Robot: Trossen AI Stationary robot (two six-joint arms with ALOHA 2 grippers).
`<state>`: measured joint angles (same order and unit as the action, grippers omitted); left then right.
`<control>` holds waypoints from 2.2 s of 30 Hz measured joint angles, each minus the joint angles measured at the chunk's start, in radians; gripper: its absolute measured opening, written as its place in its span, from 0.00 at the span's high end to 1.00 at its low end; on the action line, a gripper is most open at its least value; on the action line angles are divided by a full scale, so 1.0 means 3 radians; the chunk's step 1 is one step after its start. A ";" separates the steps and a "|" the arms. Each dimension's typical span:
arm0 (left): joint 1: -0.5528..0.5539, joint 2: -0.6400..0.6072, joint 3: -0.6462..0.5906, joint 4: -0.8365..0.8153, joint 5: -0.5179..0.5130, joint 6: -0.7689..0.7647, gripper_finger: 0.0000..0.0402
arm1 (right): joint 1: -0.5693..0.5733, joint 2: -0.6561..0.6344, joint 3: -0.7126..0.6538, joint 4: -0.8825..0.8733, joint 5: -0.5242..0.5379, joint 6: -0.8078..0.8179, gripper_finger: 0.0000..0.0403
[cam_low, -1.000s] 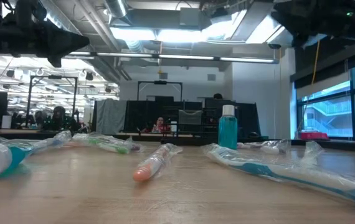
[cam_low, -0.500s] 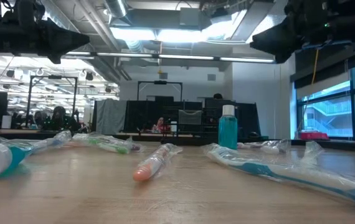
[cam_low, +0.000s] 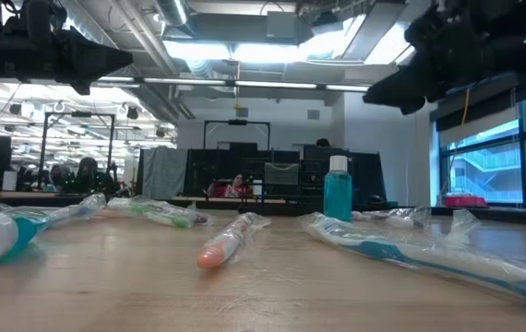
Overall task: Pick & Place toothbrushing station
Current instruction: Put the top mouthwash into the middle section of the wire organizer
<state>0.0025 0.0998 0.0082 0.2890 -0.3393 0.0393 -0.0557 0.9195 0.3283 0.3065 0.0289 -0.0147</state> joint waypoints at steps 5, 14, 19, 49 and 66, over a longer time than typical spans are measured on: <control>0.0000 0.0000 0.0000 -0.0014 0.0000 -0.0133 0.98 | 0.0080 0.0193 0.0000 0.0035 0.0053 -0.0016 0.62; 0.0000 0.0000 0.0000 -0.0028 0.0000 -0.0184 0.98 | 0.0092 0.0607 0.0011 0.0300 0.0053 -0.0242 0.62; 0.0000 0.0000 0.0000 -0.0028 0.0000 -0.0183 0.98 | 0.0092 0.0835 0.0247 0.0296 0.0053 -0.0252 0.62; 0.0000 0.0000 0.0000 -0.0028 -0.0024 -0.0173 0.98 | 0.0388 0.1478 0.1001 -0.0956 0.0909 0.0100 0.36; -0.0001 0.0000 0.0000 -0.0069 -0.0024 -0.0183 0.98 | 0.0388 0.1697 0.0998 -0.0888 0.0736 0.0301 0.32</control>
<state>0.0023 0.0998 0.0082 0.2684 -0.3466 -0.0154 0.0608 1.4287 0.6277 0.0400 0.2495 0.0756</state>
